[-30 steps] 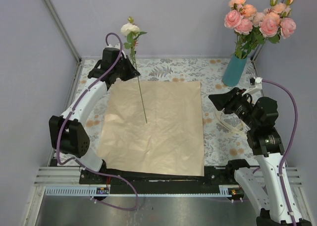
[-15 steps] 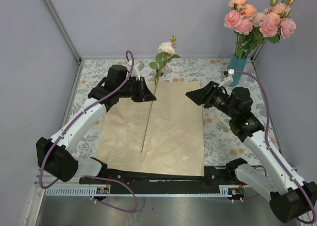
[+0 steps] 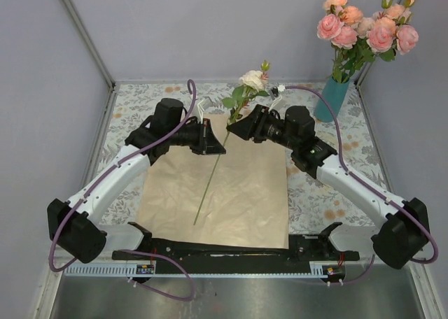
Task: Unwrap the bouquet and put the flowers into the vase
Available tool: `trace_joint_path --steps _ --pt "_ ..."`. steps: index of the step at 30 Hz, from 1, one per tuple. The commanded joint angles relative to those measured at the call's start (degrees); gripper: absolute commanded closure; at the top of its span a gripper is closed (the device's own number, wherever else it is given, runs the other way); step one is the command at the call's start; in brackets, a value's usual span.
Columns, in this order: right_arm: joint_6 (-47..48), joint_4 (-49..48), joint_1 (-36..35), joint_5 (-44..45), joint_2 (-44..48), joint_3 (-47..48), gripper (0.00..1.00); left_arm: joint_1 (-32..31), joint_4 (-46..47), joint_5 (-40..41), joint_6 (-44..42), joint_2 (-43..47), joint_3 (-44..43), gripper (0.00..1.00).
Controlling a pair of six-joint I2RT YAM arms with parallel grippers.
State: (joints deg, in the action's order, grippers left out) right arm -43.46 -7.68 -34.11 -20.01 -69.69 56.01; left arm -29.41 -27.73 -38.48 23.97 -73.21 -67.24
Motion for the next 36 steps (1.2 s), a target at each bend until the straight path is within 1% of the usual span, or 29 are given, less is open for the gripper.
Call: trace_joint_path --steps 1,8,10,15,16,17,18,19,20,21,24,26,28,30,33,36 --pt "0.22 -2.6 -2.1 4.18 -3.25 5.51 0.45 -0.12 1.8 -2.39 -1.38 2.72 -0.52 1.0" --pt "-0.22 -1.55 -3.33 7.79 -6.07 7.0 0.45 -0.12 2.24 -1.86 -0.85 3.51 -0.43 1.0" --pt "0.31 -0.93 -3.42 8.58 -6.6 7.45 0.47 -0.21 2.32 -1.77 -0.85 3.77 -0.35 1.0" --pt "0.4 -3.39 -3.6 9.02 -7.04 7.1 0.62 -0.21 3.03 -2.04 -0.76 4.04 0.18 1.0" --pt "0.48 -4.17 -3.68 9.11 -7.04 6.75 0.67 -0.21 2.77 -1.86 -0.85 3.87 0.01 1.0" --pt "0.4 -5.23 -3.69 9.46 -6.95 6.48 0.74 -0.21 2.59 -1.86 -0.94 3.69 0.01 1.0" --pt "0.74 -6.02 -3.6 9.81 -6.78 6.22 0.86 -0.21 2.24 -1.51 -1.03 3.6 -0.25 0.98" --pt "1.1 -6.81 -3.6 9.99 -6.69 5.96 0.97 -0.21 1.89 -0.47 -1.2 3.51 -0.17 0.94" --pt "1.62 -7.69 -3.68 10.16 -6.43 5.69 1.0 -0.21 1.45 0.15 -1.38 3.6 -0.34 0.88" --pt "2.5 -8.22 -3.6 10.51 -6.07 5.52 1.0 -0.21 0.92 0.59 -1.64 3.6 -0.61 0.8" --pt "7.32 -7.53 -3.68 12.62 -4.93 5.95 1.0 -0.21 -0.22 1.91 -2.34 3.86 -1.22 0.46" --pt "11.36 -7.26 -3.51 16.04 -3.27 5.87 1.0 -0.21 -0.49 3.84 -2.43 4.39 -1.05 0.28" --pt "16.1 -7.35 -3.6 19.73 -1.07 5.52 1.0 -0.21 -0.92 5.78 -2.78 4.83 -1.14 0.01" --pt "21.81 -7.61 -3.51 24.91 1.56 5.17 1.0 -0.21 -1.19 7.36 -2.87 5.27 -1.22 0.01" --pt "34.28 -9.09 -3.51 33.08 5.43 4.11 1.0 -0.12 -1.28 9.03 -2.61 5.62 -1.14 0.01" --pt "49.92 -13.48 -3.33 41.17 8.95 2.7 1.0 -0.12 -1.72 8.34 -1.82 5.19 -1.4 0.01"
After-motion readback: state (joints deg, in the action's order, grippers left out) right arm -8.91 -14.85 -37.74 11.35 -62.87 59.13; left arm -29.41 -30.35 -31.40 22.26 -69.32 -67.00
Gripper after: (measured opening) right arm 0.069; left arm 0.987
